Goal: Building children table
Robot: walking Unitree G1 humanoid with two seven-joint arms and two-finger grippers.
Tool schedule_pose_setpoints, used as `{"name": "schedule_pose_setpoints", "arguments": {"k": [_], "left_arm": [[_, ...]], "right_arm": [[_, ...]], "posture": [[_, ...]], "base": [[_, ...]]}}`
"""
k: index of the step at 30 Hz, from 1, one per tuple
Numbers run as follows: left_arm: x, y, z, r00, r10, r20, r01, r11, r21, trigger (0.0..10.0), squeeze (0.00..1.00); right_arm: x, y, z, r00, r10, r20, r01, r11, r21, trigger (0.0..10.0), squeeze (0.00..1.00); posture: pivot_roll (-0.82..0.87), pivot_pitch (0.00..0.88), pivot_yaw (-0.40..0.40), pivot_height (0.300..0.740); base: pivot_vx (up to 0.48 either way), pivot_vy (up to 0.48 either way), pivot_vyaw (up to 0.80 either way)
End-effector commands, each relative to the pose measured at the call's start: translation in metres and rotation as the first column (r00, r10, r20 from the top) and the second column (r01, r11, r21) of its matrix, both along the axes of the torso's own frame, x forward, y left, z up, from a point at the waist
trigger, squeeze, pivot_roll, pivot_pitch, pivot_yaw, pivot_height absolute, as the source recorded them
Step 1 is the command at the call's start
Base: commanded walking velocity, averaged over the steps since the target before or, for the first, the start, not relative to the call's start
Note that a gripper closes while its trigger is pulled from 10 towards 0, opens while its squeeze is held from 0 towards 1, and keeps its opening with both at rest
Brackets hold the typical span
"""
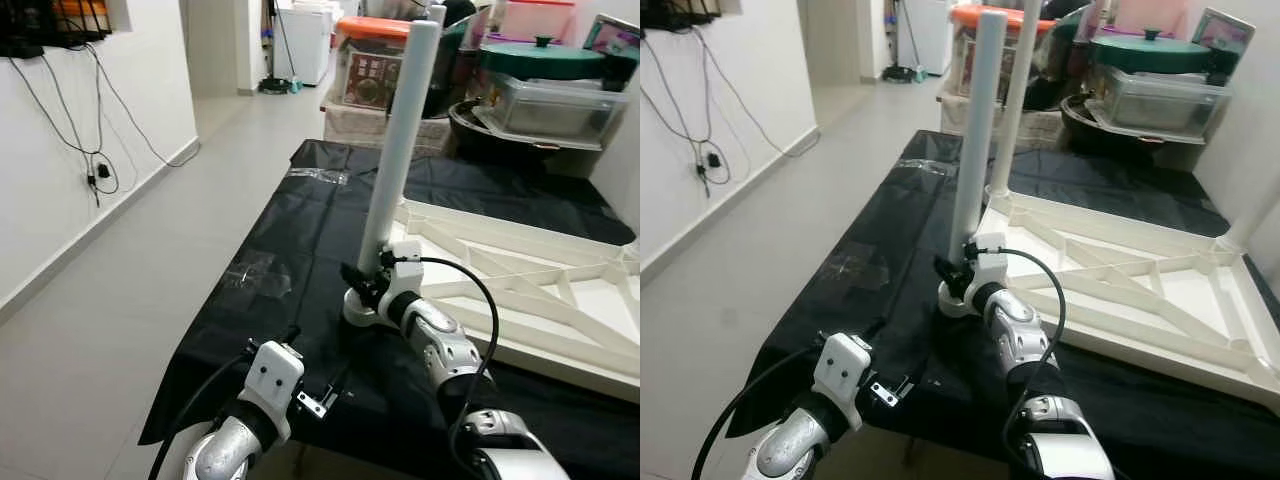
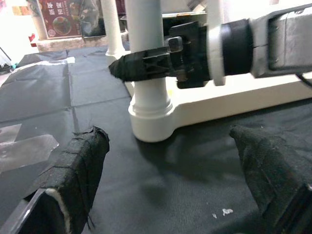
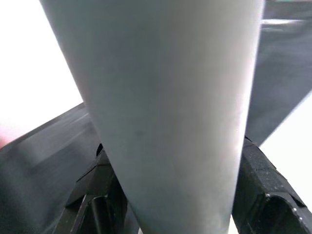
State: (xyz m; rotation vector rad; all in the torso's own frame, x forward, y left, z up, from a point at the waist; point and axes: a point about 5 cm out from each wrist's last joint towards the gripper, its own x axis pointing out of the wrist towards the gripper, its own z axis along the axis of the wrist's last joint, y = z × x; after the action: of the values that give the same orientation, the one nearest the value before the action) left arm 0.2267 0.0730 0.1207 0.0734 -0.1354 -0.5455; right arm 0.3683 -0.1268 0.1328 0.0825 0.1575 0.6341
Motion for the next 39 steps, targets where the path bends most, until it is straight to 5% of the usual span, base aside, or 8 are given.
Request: {"name": "schedule_pose_setpoints", "arguments": {"k": [1,12,13,26,28,35,36,39], "left_arm": [[0.0,0.0,-0.003,1.0,-0.005,-0.015,0.005,1.0,0.003,10.0,0.0],[0.0,-0.001,-0.005,1.0,-0.005,-0.013,0.005,1.0,0.012,10.0,0.0],[0.0,-0.001,-0.005,1.0,-0.004,-0.013,0.005,1.0,0.013,10.0,0.0],[-0.001,-0.001,-0.006,1.0,-0.004,-0.015,0.004,1.0,0.011,10.0,0.0],[-0.001,-0.001,-0.006,1.0,-0.008,-0.019,0.008,1.0,0.011,10.0,0.0],[0.001,-0.001,-0.007,1.0,-0.013,-0.022,0.013,1.0,0.013,10.0,0.0],[0.001,-0.001,-0.007,1.0,-0.012,-0.023,0.013,1.0,0.015,10.0,0.0],[0.001,0.0,-0.007,1.0,-0.011,-0.022,0.011,1.0,0.015,10.0,0.0]], "right_arm": [[-0.004,0.021,0.003,0.973,0.232,-0.012,-0.232,0.972,-0.024,10.0,0.0],[-0.008,0.042,0.019,0.785,0.619,-0.037,-0.62,0.785,-0.019,10.0,0.0],[-0.007,0.044,0.02,0.793,0.609,-0.032,-0.609,0.793,-0.012,0.0,0.0],[0.003,0.025,-0.01,0.999,-0.008,-0.042,0.011,0.997,0.071,0.0,0.0],[0.004,-0.012,-0.021,0.879,-0.476,-0.034,0.475,0.879,-0.041,0.0,0.0],[-0.012,-0.035,-0.024,0.639,-0.769,-0.019,0.767,0.639,-0.059,0.0,0.0],[-0.019,-0.031,-0.022,0.577,-0.816,-0.022,0.814,0.577,-0.063,10.0,0.0],[-0.019,-0.026,-0.019,0.572,-0.821,-0.007,0.819,0.571,-0.054,10.0,0.0]], "posture": [[0.15,0.0,-0.082,0.74],[0.17,0.0,-0.1,0.74],[0.18,0.0,-0.104,0.74],[0.16,0.0,-0.099,0.74],[0.14,0.0,-0.08,0.74],[0.14,0.0,-0.077,0.74],[0.14,0.0,-0.076,0.74],[0.14,0.0,-0.08,0.74]], "base": [[0.0,0.0,0.0],[0.0,0.0,0.0],[0.0,0.0,0.0],[0.0,0.0,0.0],[0.0,0.0,0.0],[0.0,0.0,0.0],[0.0,0.0,0.0],[0.0,0.0,0.0]]}}
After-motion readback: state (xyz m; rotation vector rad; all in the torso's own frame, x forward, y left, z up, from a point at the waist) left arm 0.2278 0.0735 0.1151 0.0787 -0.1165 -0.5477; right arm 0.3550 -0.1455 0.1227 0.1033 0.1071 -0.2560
